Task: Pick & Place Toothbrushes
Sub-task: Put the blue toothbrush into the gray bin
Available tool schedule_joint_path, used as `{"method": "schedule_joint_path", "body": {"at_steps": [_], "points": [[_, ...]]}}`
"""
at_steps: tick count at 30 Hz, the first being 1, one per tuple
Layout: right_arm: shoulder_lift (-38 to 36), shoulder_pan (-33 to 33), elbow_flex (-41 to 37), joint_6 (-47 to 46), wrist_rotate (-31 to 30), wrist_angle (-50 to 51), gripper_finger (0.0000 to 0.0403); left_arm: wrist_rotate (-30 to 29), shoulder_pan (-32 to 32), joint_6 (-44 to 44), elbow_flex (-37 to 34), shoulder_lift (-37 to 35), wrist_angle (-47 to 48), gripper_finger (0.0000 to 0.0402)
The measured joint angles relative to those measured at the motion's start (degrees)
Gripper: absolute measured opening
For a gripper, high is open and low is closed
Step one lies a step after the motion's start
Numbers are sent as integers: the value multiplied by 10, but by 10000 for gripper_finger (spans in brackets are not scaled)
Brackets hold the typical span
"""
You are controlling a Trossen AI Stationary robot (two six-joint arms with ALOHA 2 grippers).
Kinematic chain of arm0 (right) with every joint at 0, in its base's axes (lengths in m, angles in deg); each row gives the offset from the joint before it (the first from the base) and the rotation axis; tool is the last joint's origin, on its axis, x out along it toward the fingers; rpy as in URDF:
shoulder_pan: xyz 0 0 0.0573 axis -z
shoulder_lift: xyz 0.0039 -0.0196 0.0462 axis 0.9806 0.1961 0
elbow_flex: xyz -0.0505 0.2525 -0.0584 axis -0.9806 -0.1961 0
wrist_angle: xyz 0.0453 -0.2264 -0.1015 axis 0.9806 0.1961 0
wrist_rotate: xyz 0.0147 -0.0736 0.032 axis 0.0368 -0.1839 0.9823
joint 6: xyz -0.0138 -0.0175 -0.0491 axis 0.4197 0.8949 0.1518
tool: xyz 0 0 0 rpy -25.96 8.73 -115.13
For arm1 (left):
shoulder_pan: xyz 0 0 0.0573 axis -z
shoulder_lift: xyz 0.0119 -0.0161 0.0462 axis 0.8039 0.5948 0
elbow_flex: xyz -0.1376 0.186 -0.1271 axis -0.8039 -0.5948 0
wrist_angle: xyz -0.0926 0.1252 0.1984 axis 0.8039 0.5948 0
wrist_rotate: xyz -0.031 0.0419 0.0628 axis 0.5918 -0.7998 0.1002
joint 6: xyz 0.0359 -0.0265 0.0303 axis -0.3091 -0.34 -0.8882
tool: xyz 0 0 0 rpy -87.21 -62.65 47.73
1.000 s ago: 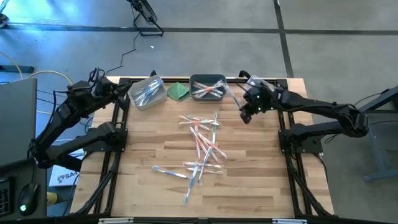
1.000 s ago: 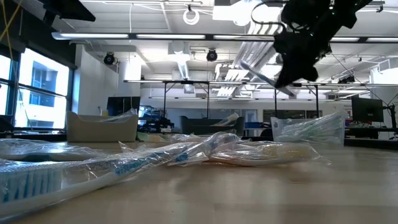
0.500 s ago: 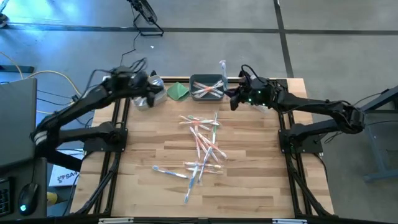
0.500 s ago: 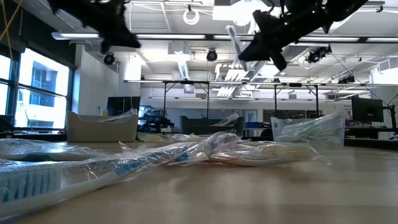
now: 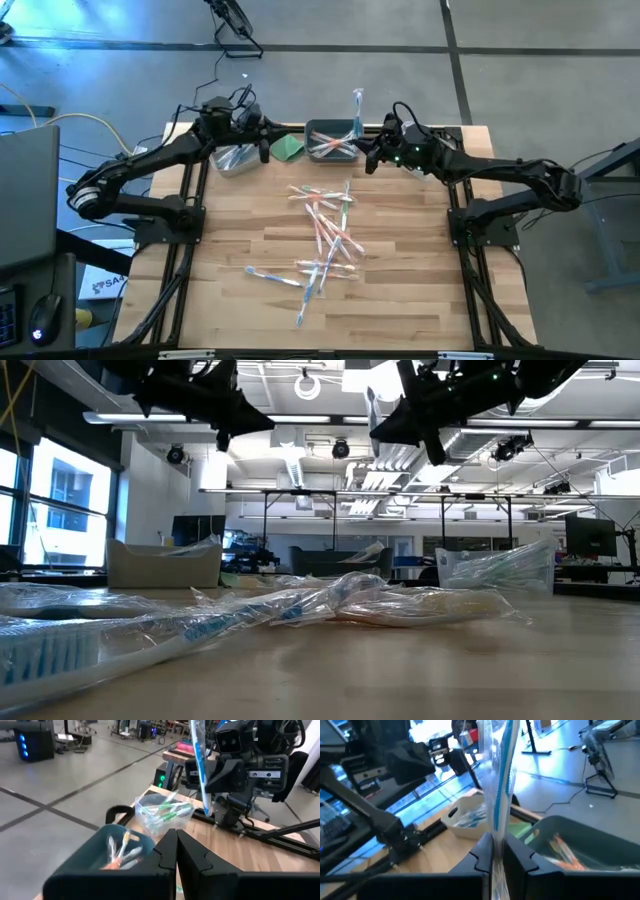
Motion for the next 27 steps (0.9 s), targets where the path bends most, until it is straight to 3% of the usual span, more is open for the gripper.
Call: {"method": "schedule_joint_path", "body": {"at_steps": [6, 11, 19, 27], "points": [[8, -9, 0, -2, -14, -39, 14, 9, -3, -3, 0, 2, -33, 0], [50, -18, 7, -3, -12, -89, 14, 72, -45, 17, 0, -3, -34, 0], [159, -34, 96, 13, 9, -90, 14, 146, -95, 47, 0, -3, -32, 0], [248, -33, 198, 44, 59, -79, 14, 150, -93, 47, 0, -3, -31, 0]]}}
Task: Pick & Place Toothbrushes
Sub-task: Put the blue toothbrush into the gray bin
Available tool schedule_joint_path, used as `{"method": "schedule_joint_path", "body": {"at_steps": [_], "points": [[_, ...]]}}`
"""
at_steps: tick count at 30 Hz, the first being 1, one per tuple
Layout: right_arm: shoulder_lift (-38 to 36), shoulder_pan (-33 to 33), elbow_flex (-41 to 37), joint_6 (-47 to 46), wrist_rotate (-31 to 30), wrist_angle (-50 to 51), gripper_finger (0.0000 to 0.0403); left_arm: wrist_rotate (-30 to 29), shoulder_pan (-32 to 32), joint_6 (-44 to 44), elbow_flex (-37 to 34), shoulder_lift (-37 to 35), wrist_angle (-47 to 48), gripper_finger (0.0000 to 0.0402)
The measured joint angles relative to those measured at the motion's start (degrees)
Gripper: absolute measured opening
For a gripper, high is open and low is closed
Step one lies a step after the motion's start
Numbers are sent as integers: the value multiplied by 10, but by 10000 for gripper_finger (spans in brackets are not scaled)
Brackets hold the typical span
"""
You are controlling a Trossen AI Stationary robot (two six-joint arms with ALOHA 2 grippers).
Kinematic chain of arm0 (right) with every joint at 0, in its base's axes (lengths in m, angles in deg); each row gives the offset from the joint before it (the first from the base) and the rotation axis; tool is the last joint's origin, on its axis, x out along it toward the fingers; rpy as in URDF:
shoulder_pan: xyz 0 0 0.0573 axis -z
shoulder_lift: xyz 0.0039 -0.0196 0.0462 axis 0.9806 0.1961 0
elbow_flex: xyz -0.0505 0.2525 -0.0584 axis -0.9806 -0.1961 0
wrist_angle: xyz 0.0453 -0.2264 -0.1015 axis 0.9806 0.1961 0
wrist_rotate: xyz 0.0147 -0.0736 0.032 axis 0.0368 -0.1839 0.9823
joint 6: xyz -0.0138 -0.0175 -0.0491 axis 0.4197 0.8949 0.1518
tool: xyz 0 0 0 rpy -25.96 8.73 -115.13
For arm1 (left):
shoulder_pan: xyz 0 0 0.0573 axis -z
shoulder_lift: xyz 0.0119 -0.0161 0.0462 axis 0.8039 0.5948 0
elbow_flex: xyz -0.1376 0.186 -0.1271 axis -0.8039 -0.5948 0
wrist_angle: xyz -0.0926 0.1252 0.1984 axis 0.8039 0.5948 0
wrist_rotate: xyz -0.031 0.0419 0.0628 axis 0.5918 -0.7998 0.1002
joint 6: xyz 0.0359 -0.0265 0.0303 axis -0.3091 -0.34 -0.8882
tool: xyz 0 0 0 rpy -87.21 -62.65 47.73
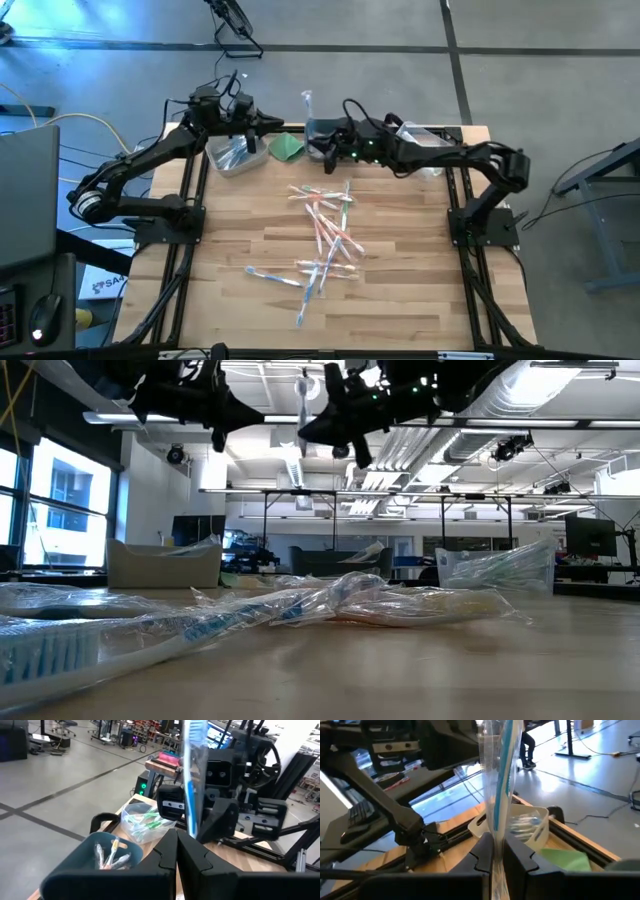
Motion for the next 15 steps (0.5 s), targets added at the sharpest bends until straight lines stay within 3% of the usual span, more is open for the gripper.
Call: {"method": "schedule_joint_path", "body": {"at_steps": [5, 11, 15], "points": [[14, 0, 27, 14, 9, 6, 14, -1, 0, 1, 0, 0, 0, 19], [14, 0, 28, 25, 5, 12, 14, -5, 0, 7, 0, 4, -12, 108], [14, -1, 28, 28, 4, 41, 14, -1, 8, 2, 0, 4, -72, 153]]}}
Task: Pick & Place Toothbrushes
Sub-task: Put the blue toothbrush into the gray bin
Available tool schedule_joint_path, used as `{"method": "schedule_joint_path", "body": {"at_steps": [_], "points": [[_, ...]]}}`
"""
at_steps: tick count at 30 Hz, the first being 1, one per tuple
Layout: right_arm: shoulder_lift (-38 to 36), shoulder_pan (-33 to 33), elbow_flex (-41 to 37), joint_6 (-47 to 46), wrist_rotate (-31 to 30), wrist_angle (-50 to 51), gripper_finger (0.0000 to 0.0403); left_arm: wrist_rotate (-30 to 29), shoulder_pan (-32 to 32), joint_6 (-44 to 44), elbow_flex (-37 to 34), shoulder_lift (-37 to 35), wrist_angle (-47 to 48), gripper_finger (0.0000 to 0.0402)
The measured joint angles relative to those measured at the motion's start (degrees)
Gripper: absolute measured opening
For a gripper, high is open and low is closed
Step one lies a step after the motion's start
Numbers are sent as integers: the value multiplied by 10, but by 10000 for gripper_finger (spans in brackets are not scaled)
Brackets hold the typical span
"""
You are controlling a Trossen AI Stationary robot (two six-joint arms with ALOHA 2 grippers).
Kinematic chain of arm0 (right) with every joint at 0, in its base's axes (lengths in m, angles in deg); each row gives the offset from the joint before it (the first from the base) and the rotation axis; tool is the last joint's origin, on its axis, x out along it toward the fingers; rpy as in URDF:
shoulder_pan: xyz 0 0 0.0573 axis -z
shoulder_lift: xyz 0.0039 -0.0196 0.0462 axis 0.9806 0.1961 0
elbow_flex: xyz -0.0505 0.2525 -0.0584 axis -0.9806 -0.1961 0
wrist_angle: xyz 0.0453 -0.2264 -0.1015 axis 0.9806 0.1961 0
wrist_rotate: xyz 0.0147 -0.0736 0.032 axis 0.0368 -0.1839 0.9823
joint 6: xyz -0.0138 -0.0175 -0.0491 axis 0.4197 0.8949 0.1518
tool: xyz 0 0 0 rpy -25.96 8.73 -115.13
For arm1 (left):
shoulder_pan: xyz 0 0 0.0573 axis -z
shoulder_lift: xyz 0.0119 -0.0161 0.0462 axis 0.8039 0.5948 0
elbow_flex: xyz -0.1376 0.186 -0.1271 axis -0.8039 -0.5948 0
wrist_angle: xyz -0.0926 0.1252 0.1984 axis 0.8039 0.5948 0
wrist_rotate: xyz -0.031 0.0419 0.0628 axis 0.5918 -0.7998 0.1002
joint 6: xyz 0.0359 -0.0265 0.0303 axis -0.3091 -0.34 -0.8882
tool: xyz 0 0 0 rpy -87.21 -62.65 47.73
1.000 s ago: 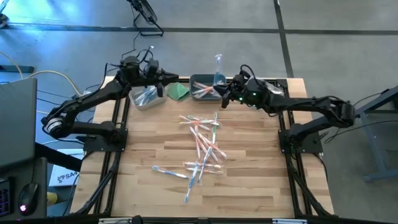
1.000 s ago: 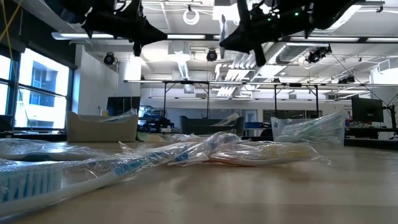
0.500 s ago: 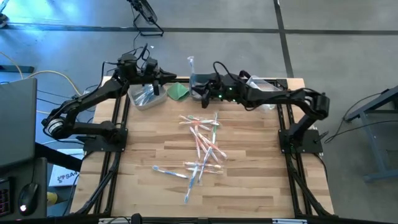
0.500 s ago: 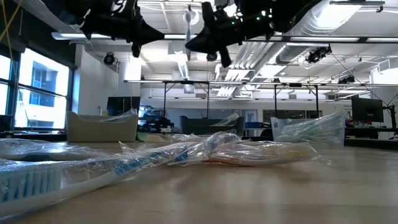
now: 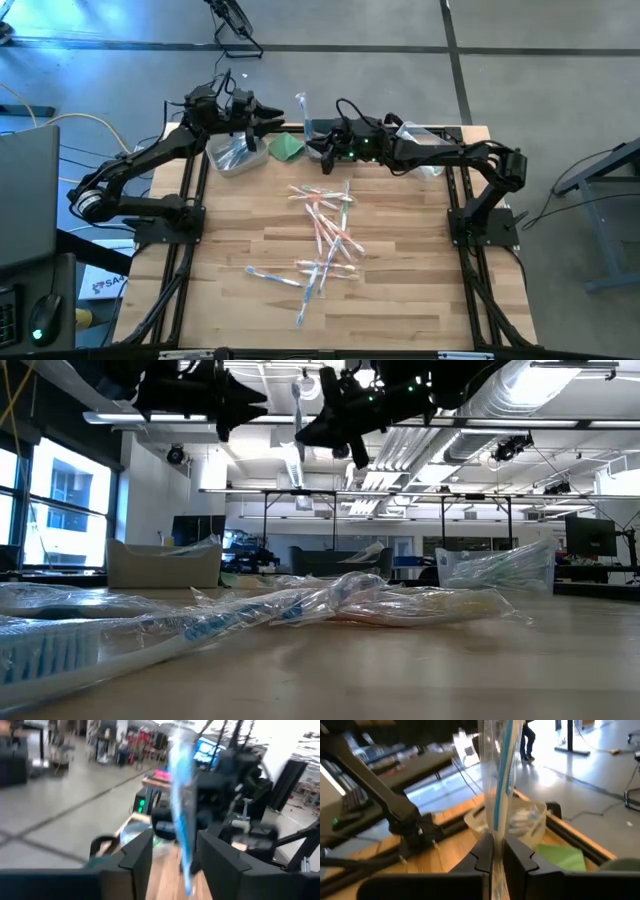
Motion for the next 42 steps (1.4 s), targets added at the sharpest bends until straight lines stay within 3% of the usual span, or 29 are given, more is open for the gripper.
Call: {"method": "schedule_joint_path", "body": {"at_steps": [6, 12, 28, 35, 42], "points": [[0, -3, 0, 12, 0, 16, 14, -6, 45, -17, 0, 17, -54, 166], [0, -16, 0, 31, 0, 20, 14, -77, 79, -17, 0, 43, -57, 166], [0, -25, 0, 32, -15, 36, 14, -56, 98, 13, 0, 62, -98, 166], [0, -25, 0, 34, -14, 35, 14, -104, 129, 19, 0, 79, -116, 166], [0, -25, 0, 31, -15, 41, 14, -108, 126, 28, 1, 78, -128, 144]]}}
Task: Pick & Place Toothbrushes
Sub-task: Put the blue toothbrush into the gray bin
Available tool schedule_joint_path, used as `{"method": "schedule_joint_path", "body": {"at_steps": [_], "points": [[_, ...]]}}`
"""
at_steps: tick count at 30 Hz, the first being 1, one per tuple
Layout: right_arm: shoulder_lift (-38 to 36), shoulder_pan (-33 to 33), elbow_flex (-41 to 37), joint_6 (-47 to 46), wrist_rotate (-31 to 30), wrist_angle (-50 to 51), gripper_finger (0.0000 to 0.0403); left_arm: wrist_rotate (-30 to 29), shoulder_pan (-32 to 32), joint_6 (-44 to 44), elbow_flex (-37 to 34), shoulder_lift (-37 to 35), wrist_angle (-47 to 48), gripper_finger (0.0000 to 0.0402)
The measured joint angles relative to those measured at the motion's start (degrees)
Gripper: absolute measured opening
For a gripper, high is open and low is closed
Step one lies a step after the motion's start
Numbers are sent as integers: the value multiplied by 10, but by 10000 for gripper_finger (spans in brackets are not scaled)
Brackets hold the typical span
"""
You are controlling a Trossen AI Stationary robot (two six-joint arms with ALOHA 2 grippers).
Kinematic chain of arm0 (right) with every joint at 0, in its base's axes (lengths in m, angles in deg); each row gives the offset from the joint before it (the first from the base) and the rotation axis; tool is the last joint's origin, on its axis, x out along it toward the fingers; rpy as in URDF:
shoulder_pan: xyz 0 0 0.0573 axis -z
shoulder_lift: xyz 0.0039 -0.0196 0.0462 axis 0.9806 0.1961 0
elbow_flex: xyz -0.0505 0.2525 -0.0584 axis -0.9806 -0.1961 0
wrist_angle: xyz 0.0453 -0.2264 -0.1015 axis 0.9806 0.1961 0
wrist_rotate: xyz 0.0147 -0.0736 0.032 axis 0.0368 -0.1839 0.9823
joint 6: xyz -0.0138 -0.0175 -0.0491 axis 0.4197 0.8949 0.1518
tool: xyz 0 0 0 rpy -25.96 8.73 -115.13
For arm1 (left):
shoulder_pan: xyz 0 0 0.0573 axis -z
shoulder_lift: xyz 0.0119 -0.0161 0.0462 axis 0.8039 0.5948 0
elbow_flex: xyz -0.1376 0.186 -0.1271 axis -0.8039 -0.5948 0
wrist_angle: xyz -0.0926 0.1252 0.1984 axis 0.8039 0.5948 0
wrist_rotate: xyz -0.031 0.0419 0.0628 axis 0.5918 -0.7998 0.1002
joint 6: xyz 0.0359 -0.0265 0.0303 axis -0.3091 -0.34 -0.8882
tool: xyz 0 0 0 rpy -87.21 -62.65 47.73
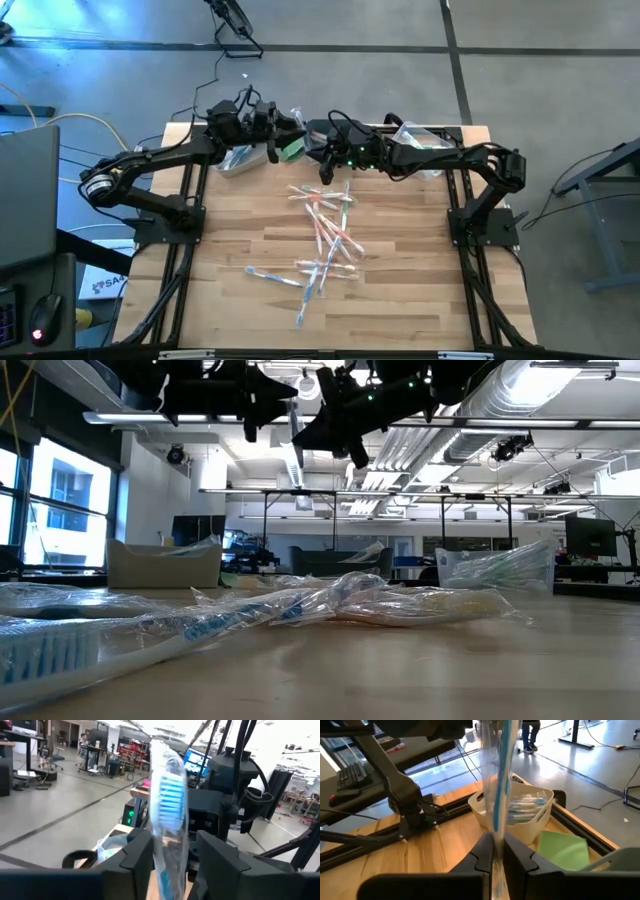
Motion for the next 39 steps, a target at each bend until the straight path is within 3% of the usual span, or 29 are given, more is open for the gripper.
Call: {"method": "schedule_joint_path", "body": {"at_steps": [12, 22, 33, 39], "points": [[0, 0, 0, 1, 1, 4, 14, -17, 0, 0, 0, 0, 2, 21], [0, 0, 0, 3, 3, 4, 16, -25, 0, -2, 0, 0, 2, 8], [-4, 0, 0, 23, -15, 6, 175, -28, 0, -4, 0, 0, 5, 6], [-51, 5, 0, 26, -13, 89, 237, -12, -45, -4, -1, -21, 24, 5]]}}
